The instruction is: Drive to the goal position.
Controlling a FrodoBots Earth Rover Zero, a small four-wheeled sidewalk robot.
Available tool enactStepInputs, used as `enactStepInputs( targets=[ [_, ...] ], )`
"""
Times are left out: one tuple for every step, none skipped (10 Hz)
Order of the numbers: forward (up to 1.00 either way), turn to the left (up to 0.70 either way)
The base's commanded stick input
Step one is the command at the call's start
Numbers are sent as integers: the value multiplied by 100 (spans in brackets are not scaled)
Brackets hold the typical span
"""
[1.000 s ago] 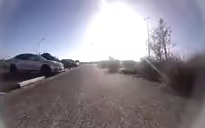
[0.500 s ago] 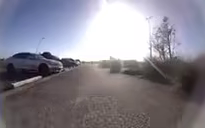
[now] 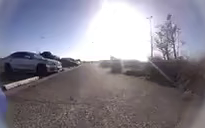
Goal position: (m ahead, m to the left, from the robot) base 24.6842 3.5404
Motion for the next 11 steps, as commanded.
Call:
enactStepInputs(
  targets=[
    [70, 0],
    [70, 0],
    [70, 0],
    [70, 0],
    [70, 0],
    [70, 0],
    [70, 0],
    [70, 0],
    [70, 0],
    [70, 0],
    [70, 0]
  ],
)
